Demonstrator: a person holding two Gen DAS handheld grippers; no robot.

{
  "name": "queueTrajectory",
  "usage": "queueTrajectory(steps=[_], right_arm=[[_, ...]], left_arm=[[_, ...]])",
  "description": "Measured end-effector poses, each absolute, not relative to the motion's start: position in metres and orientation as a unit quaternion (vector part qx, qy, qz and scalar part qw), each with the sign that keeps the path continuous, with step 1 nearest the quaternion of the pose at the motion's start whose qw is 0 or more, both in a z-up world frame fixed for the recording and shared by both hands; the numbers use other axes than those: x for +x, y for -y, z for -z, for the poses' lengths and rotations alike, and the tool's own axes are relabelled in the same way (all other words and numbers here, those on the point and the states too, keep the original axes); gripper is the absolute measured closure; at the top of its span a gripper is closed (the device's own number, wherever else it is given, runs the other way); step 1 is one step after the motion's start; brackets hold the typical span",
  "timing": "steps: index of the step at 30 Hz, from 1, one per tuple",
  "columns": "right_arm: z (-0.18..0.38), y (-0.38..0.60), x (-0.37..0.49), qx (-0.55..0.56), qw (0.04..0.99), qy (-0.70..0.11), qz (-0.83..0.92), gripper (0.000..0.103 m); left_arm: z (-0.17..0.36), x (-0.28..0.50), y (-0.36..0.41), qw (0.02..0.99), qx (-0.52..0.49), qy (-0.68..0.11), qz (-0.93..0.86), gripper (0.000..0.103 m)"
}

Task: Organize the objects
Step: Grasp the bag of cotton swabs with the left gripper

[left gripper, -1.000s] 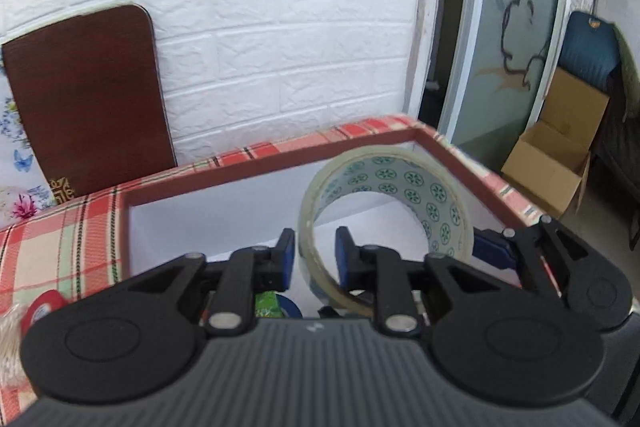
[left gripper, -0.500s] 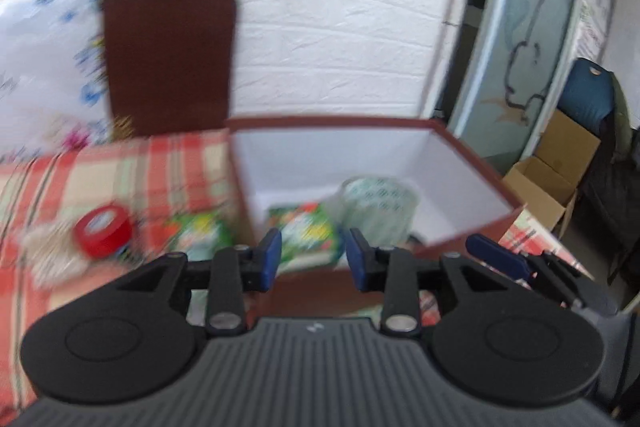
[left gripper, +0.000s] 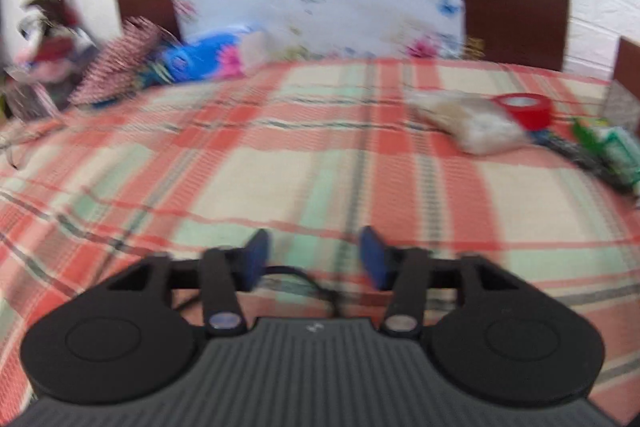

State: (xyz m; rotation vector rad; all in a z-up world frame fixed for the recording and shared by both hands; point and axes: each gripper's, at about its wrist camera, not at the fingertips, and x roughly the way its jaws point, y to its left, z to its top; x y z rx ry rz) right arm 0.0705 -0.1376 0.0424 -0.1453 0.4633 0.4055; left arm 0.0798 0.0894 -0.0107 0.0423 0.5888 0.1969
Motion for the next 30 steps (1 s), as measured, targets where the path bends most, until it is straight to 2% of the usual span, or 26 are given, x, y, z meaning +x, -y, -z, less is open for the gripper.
queueTrajectory(steps=[2, 4, 7, 10, 12, 15, 18, 19, 20, 25, 30], right_arm=[[-0.046, 0.116, 0.102, -0.074, 0.946, -0.238, -0.208, 0.064], [-0.046, 0.096, 0.13, -0.06, 0.941, -0.257, -0.211, 0.064], [-0.035, 0.068, 0.168, -0.062, 0.94, -0.27, -0.2, 0.053], [-0.014, 0.046, 0.202, -0.086, 0.931, -0.305, -0.18, 0.052], [-0.01, 0.042, 0.204, -0.088, 0.934, -0.299, -0.173, 0.055], [-0.016, 0.046, 0.183, -0.102, 0.93, -0.301, -0.187, 0.066], [-0.014, 0.064, 0.146, -0.117, 0.916, -0.317, -0.215, 0.081], [-0.011, 0.072, 0.131, -0.116, 0.911, -0.327, -0.224, 0.097], [-0.008, 0.082, 0.113, -0.112, 0.907, -0.332, -0.232, 0.1], [-0.014, 0.131, 0.029, -0.095, 0.908, -0.338, -0.228, 0.099], [-0.012, 0.164, -0.016, -0.084, 0.918, -0.332, -0.202, 0.083]], left_arm=[[0.007, 0.086, -0.106, 0.953, -0.029, -0.289, -0.09, 0.034], [0.006, 0.086, -0.106, 0.954, -0.027, -0.285, -0.088, 0.034], [0.007, 0.088, -0.111, 0.954, -0.041, -0.285, -0.08, 0.032], [0.007, 0.086, -0.107, 0.954, -0.047, -0.284, -0.076, 0.032], [0.011, 0.085, -0.104, 0.955, -0.049, -0.284, -0.075, 0.032], [0.011, 0.084, -0.105, 0.955, -0.055, -0.282, -0.071, 0.03], [0.011, 0.084, -0.106, 0.956, -0.059, -0.28, -0.069, 0.03], [0.011, 0.084, -0.106, 0.956, -0.058, -0.28, -0.069, 0.03], [0.011, 0.084, -0.105, 0.956, -0.057, -0.281, -0.069, 0.03], [0.01, 0.084, -0.101, 0.955, -0.043, -0.285, -0.07, 0.03], [0.003, 0.085, -0.089, 0.949, -0.023, -0.305, -0.075, 0.03]])
